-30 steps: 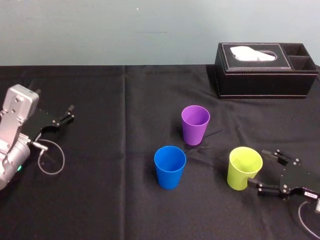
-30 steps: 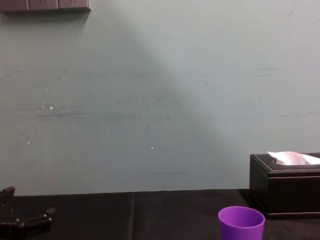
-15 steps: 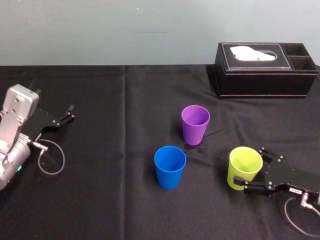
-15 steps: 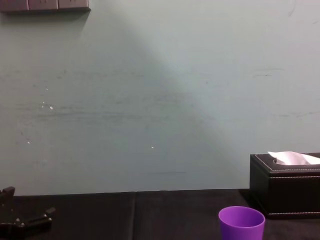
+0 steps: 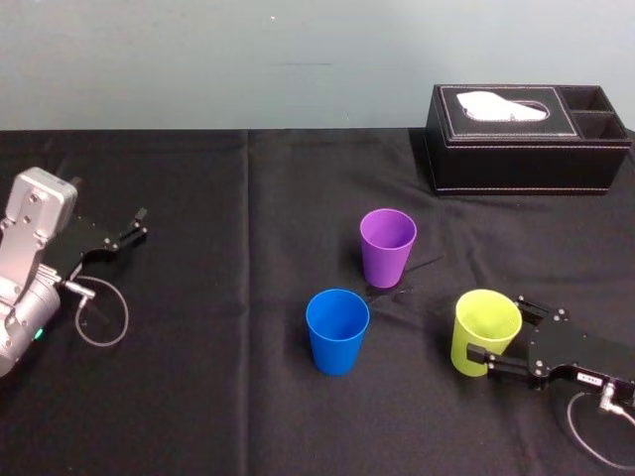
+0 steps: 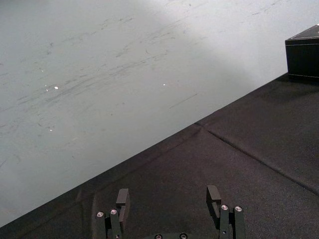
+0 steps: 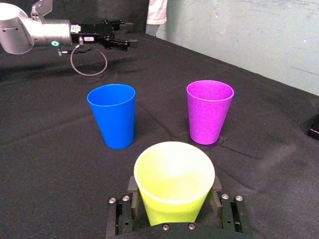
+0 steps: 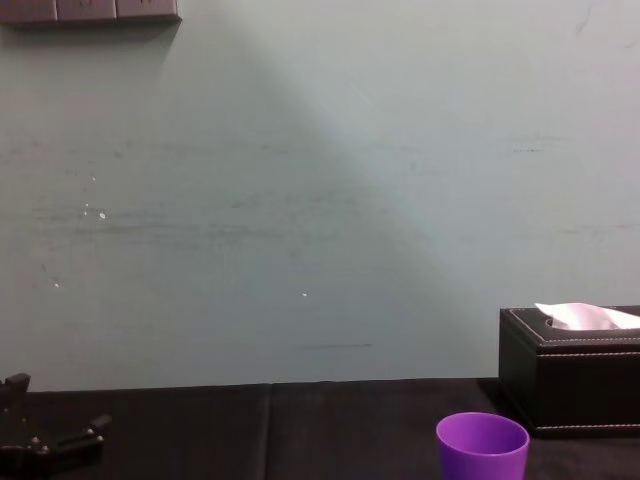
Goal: Stack the three plastic cups sequentially using one hand.
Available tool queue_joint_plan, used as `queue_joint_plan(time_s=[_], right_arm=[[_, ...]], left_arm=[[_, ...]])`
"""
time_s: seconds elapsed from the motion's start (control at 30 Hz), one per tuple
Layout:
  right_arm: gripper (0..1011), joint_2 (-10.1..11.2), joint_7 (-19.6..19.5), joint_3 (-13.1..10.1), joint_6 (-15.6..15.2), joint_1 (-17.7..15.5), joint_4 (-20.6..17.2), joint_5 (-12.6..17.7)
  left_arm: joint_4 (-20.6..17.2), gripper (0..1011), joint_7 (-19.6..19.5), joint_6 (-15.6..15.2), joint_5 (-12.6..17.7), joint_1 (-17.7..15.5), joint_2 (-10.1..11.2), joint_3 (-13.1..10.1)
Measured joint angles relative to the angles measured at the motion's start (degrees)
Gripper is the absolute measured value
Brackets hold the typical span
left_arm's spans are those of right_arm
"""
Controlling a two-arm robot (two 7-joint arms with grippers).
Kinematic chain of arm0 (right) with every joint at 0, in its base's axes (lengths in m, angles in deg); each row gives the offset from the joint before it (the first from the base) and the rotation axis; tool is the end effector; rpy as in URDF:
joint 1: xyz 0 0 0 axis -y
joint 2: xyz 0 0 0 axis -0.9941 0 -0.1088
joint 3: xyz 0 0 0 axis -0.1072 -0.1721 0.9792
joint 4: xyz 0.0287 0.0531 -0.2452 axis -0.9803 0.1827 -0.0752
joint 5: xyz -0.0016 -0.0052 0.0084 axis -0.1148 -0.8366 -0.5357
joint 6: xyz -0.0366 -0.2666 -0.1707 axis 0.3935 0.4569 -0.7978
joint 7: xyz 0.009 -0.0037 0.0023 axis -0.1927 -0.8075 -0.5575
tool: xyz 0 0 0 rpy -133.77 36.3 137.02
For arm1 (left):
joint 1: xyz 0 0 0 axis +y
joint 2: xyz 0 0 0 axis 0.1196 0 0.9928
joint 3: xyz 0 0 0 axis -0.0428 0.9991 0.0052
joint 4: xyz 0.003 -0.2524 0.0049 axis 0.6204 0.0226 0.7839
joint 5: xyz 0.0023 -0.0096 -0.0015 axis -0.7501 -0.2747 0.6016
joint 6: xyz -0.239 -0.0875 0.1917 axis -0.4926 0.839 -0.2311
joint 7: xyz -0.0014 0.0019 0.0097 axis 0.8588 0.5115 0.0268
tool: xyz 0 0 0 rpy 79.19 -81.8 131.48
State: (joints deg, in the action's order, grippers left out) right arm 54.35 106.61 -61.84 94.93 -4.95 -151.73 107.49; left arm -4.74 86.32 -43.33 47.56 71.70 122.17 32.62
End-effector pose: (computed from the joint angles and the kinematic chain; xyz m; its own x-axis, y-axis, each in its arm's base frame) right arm 0.3265 -0.1380 -0.2760 0.8389 -0.5392 0.0740 0.5406 0.8096 -0.2286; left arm 0.3612 0.0586 -0.2737 0.2922 0.8803 0.3737 -0.9553 0.2872 0.0704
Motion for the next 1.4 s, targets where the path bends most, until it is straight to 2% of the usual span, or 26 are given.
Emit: queue_joint_plan(time_s=[0.07,0.2,0.9,1.03,1.13,1.17,1.23,1.33,1.4], right_arm=[[790,0.01,0.0,-0.02,0.01,-0.02,-0.02,0.0],[756,0.03,-0.01,-0.07,0.03,-0.07,-0.05,0.01],[733,0.15,-0.11,-0.22,0.08,-0.25,-0.23,0.13],[733,0.65,-0.97,-1.63,-0.09,-1.65,-2.17,2.16],[733,2.0,-2.6,-3.3,-1.31,-3.67,-6.04,3.7],[733,2.0,-2.6,-3.3,-1.31,-3.67,-6.04,3.7],[733,3.69,-5.62,-4.67,-3.4,-5.62,-10.42,3.49],[733,5.12,-8.26,-5.82,-6.21,-6.96,-14.09,3.23],[733,6.33,-10.41,-6.7,-9.35,-7.74,-17.1,3.16]], left_arm=[[0.0,1011,0.0,0.0,0.0,0.0,0.0,0.0],[0.0,1011,0.0,0.0,0.0,0.0,0.0,0.0],[0.0,1011,0.0,0.0,0.0,0.0,0.0,0.0],[0.0,1011,0.0,0.0,0.0,0.0,0.0,0.0],[0.0,1011,0.0,0.0,0.0,0.0,0.0,0.0],[0.0,1011,0.0,0.0,0.0,0.0,0.0,0.0],[0.0,1011,0.0,0.0,0.0,0.0,0.0,0.0],[0.0,1011,0.0,0.0,0.0,0.0,0.0,0.0],[0.0,1011,0.0,0.0,0.0,0.0,0.0,0.0]])
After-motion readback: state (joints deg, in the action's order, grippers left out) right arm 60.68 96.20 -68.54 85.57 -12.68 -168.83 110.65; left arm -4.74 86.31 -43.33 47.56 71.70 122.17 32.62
